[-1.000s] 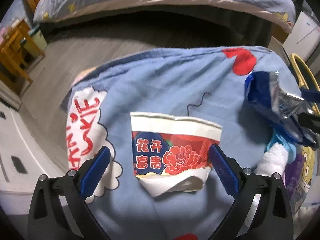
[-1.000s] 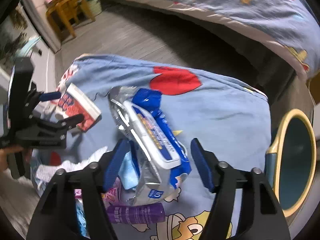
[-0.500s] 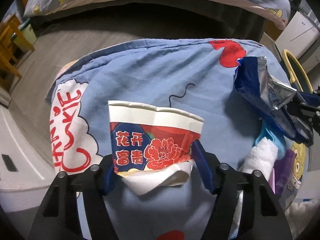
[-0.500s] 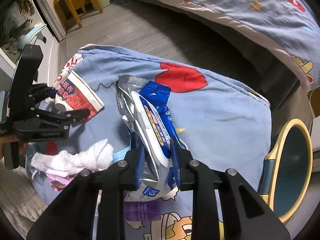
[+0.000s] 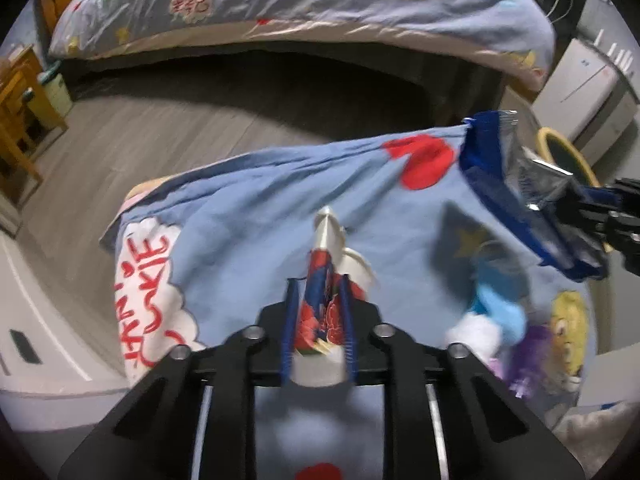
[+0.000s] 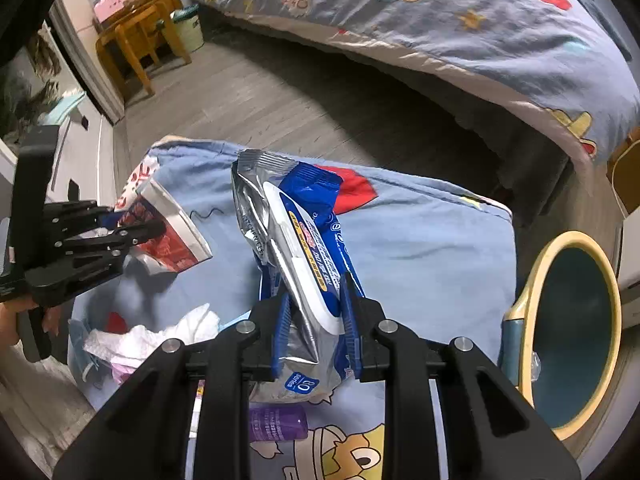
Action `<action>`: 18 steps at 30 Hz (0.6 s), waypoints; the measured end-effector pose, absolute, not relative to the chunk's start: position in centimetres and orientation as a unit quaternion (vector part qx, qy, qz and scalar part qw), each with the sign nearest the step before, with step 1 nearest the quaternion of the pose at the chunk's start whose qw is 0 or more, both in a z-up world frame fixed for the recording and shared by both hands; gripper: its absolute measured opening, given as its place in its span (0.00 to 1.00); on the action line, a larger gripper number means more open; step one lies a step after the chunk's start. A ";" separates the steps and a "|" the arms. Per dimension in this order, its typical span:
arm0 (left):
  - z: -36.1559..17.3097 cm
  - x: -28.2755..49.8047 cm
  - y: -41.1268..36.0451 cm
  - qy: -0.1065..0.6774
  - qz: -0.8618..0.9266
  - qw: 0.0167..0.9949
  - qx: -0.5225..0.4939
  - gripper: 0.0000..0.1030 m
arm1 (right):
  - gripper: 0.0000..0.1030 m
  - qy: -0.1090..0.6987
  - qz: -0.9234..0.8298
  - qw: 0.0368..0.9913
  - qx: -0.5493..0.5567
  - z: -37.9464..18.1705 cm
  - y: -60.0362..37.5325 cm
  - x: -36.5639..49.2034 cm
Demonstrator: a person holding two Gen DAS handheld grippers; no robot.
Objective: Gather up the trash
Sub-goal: 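Grasp blue-and-silver snack wrapper with right tool while left tool grasps red paper cup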
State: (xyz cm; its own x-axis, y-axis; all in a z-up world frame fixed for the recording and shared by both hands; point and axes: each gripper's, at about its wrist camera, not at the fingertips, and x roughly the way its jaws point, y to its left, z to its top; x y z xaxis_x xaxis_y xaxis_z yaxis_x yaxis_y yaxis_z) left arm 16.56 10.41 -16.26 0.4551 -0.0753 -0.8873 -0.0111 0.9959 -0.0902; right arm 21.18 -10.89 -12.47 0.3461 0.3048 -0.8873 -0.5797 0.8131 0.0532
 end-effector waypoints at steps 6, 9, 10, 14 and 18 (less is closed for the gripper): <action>-15.1 16.5 8.4 0.505 -0.032 0.863 -0.005 0.10 | 0.22 0.493 0.264 0.821 -0.116 -11.1 -12.4 21.4; -14.2 16.4 8.1 0.493 -0.032 0.869 0.000 0.10 | 0.22 0.490 0.262 0.825 -0.107 -10.5 -13.2 21.3; -13.9 16.5 8.0 0.488 -0.032 0.872 0.003 0.10 | 0.22 0.489 0.261 0.826 -0.105 -10.4 -13.4 21.3; -12.5 16.4 7.8 0.473 -0.031 0.881 0.000 0.10 | 0.22 0.488 0.260 0.827 -0.099 -10.0 -14.2 21.2; -11.2 16.4 7.1 0.461 -0.036 0.887 -0.004 0.10 | 0.22 0.486 0.259 0.829 -0.092 -9.6 -15.1 21.2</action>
State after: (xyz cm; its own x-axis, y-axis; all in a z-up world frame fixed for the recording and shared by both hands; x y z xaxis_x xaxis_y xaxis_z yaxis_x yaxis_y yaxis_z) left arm 16.40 7.12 -11.20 0.5728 -0.0676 -0.8169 0.0594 0.9974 -0.0409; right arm 21.19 -15.10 -9.59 0.3930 0.3395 -0.8546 -0.5184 0.8494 0.0990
